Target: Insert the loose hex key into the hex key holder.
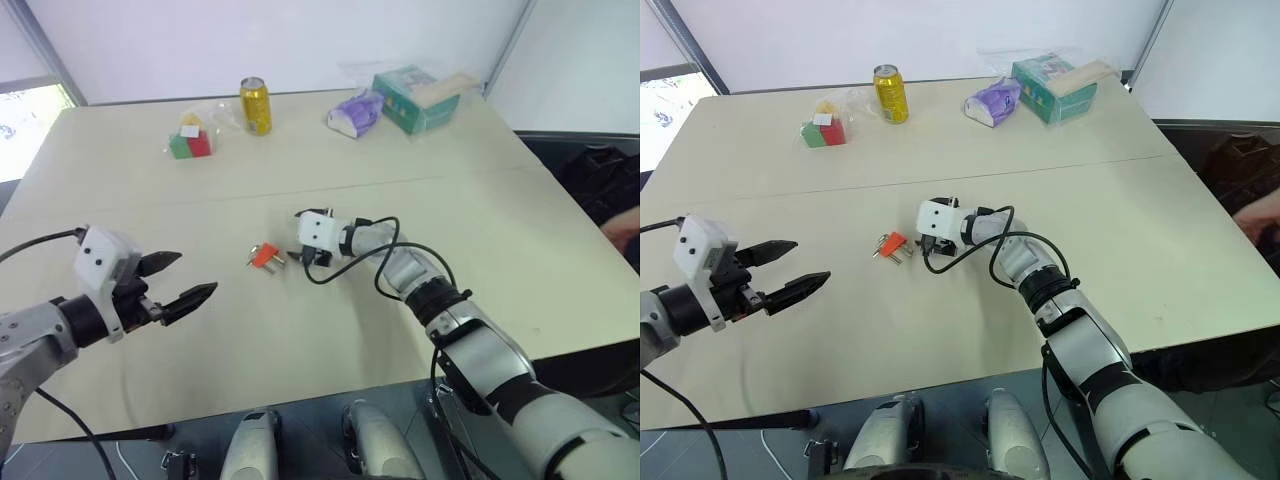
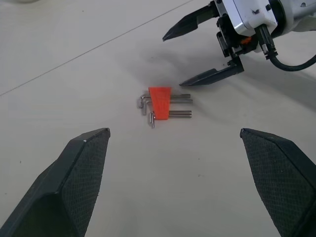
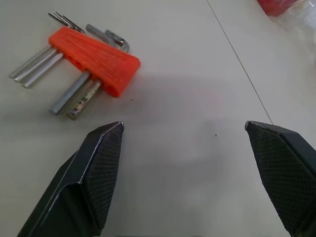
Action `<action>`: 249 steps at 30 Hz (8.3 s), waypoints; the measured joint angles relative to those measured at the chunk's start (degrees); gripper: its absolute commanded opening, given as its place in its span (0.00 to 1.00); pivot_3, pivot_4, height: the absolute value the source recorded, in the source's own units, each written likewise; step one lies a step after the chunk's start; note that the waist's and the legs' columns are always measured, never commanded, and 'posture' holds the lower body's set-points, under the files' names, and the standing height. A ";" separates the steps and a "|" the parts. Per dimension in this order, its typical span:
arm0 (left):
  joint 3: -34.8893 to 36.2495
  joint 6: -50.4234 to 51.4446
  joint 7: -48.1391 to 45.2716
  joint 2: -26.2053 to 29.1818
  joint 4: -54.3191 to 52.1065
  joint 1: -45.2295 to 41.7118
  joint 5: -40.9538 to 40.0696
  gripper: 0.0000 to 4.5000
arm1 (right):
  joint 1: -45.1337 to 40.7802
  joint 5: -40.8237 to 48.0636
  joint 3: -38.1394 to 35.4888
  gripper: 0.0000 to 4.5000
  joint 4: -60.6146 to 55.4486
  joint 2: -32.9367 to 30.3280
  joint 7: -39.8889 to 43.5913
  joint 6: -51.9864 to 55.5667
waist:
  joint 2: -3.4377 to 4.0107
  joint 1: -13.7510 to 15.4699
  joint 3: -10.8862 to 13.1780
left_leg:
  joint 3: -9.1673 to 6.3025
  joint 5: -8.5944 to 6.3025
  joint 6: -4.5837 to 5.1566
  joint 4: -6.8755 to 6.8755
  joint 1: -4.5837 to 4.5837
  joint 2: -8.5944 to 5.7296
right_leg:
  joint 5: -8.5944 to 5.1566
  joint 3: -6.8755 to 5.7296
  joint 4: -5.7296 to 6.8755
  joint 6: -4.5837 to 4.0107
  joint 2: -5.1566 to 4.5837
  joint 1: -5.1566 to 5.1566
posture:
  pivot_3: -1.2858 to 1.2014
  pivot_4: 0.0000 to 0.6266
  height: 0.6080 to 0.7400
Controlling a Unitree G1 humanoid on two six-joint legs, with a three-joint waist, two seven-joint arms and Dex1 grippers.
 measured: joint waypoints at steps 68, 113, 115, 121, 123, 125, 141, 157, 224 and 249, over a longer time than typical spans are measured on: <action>0.86 -2.33 3.50 -1.25 -1.85 -0.15 2.17 1.00 | 0.96 1.95 1.00 0.01 4.09 9.33 4.66 -0.09 | -0.02 -0.82 -0.06 | -0.09 0.02 -0.06 -0.03 0.15 0.19 | 0.01 -0.04 0.04 -0.25 0.00 0.11 | 0.52 0.24 1.00; 5.78 -1.49 0.29 -0.78 -0.35 3.30 1.28 1.00 | -7.12 9.12 -9.70 0.99 18.47 15.55 8.67 11.19 | -0.03 -2.98 -0.07 | -0.06 0.01 -0.07 -0.23 0.17 0.47 | 0.02 -0.04 0.02 -0.33 0.14 -0.03 | 0.52 0.24 1.00; 6.42 -1.13 0.14 -0.78 -0.35 3.62 1.21 1.00 | -7.17 9.12 -9.70 0.99 18.67 15.97 8.57 10.80 | -0.03 -3.00 -0.07 | -0.06 0.00 -0.07 -0.25 0.17 0.47 | 0.01 -0.04 0.02 -0.33 0.14 -0.04 | 0.52 0.24 1.00; 6.70 -0.96 0.06 -0.78 -0.41 4.32 1.00 1.00 | -7.27 9.04 -9.66 0.99 19.13 17.46 8.32 10.35 | -0.03 -3.12 -0.07 | -0.06 0.00 -0.07 -0.30 0.17 0.48 | 0.02 -0.04 0.01 -0.33 0.12 -0.07 | 0.52 0.24 1.00; 6.70 -0.93 0.22 -0.79 -0.60 4.33 0.83 1.00 | -7.27 8.98 -9.62 0.99 19.19 17.73 8.31 10.23 | -0.03 -3.11 -0.07 | -0.06 0.00 -0.08 -0.31 0.16 0.48 | 0.01 -0.04 -0.01 -0.34 0.10 -0.08 | 0.52 0.24 1.00; 6.70 -0.93 0.45 -0.79 -0.78 4.33 0.73 1.00 | -7.27 8.84 -9.56 0.99 19.28 18.26 8.18 10.17 | -0.03 -3.13 -0.07 | -0.06 0.00 -0.08 -0.36 0.16 0.48 | 0.02 -0.04 -0.02 -0.35 0.09 -0.09 | 0.52 0.24 1.00; 6.67 -0.94 1.84 -0.81 -1.81 4.33 0.75 1.00 | -7.23 7.20 -9.37 0.23 19.84 19.24 6.95 8.80 | -0.02 -3.11 -0.07 | -0.06 -0.01 -0.09 -0.52 0.15 0.49 | 0.00 -0.04 -0.14 -0.43 0.02 -0.13 | 0.52 0.24 1.00; 2.71 -2.13 1.71 -0.79 1.71 -2.60 1.92 1.00 | -3.15 -2.37 -2.66 0.22 8.80 8.60 -3.20 -9.70 | -0.02 -2.22 -0.02 | -0.05 0.04 -0.18 -0.49 -0.02 0.32 | 0.00 -0.05 -0.23 -0.46 -0.13 -0.22 | 0.52 0.24 1.00; -14.05 1.90 -10.17 -2.38 18.31 -37.63 -9.39 1.00 | -14.96 10.38 1.79 0.22 -4.21 -13.42 9.29 -51.72 | -0.13 -2.23 0.03 | -0.10 0.07 -0.14 -0.10 -0.01 0.33 | 0.12 -0.09 0.06 -0.20 0.16 -0.10 | 0.52 0.24 1.00; -14.14 1.88 -10.46 -2.73 17.21 -35.57 -10.43 0.00 | -14.98 10.41 0.47 0.45 -3.99 -13.18 11.71 -51.03 | -0.12 -2.20 0.04 | -0.10 0.07 -0.14 -0.08 -0.01 0.34 | 0.12 -0.09 0.08 -0.20 0.16 -0.10 | 0.52 0.24 1.00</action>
